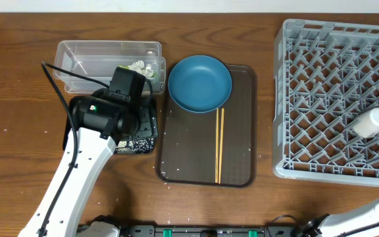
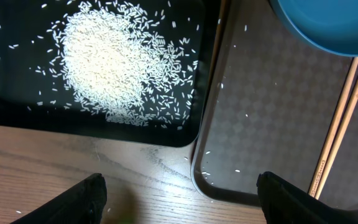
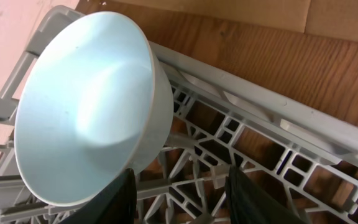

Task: Sort waste into correct bins and load items into the dishwasher rack
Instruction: 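Carry the light-blue bowl into the rack and set it upright, then release the bowl and move the right gripper back to the brown tray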

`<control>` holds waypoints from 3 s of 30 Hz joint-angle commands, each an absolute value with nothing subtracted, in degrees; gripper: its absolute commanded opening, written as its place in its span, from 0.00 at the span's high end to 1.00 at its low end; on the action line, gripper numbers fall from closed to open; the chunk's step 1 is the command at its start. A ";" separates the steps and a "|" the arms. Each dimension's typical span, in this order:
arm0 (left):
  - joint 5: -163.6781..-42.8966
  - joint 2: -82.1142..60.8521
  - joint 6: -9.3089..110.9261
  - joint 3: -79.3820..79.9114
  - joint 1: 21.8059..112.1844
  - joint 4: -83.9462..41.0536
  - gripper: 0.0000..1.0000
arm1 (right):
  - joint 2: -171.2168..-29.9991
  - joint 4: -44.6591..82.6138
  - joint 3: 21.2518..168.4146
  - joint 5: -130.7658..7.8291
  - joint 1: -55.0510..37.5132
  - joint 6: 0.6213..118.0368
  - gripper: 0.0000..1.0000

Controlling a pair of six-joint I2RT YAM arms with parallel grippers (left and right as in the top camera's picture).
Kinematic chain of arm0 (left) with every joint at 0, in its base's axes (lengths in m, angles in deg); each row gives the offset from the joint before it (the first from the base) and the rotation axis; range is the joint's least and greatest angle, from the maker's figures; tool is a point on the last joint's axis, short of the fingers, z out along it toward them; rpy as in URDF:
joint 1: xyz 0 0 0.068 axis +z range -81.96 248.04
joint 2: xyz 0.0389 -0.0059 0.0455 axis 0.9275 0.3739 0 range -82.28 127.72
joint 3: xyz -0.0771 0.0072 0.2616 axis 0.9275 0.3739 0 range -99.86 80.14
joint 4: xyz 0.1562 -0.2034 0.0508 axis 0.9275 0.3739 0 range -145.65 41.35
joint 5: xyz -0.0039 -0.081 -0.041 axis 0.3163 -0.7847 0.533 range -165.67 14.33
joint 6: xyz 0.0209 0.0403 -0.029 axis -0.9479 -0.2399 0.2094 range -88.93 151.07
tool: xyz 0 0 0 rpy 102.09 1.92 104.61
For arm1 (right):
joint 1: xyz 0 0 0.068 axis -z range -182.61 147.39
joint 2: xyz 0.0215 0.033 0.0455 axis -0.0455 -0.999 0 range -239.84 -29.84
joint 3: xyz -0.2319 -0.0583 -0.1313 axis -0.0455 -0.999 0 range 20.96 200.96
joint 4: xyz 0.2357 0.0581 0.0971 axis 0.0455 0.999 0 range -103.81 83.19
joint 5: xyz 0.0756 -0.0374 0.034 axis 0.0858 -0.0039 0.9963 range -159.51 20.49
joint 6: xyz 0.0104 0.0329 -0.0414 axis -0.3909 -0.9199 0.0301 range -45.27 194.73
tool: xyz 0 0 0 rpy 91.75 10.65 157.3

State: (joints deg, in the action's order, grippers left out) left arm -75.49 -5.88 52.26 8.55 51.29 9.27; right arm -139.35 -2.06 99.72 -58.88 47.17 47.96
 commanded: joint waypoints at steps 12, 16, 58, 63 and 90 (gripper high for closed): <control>-75.18 -5.44 52.83 8.79 51.38 9.43 0.19 | -134.98 -5.25 99.83 -61.57 46.69 47.29 0.52; -75.18 -5.44 52.81 8.79 51.38 9.40 0.20 | -135.70 -6.52 99.83 -64.12 46.10 47.31 0.52; -75.22 -5.44 52.83 8.79 51.36 9.45 0.19 | -128.64 -6.76 99.83 -98.72 37.56 70.08 0.99; -75.22 -5.44 52.83 8.79 51.36 9.45 0.19 | -130.04 -7.20 99.83 -123.49 30.89 72.29 0.99; -75.20 -5.44 52.81 8.79 51.38 9.40 0.19 | -149.82 -27.48 99.81 -134.98 21.01 104.53 0.99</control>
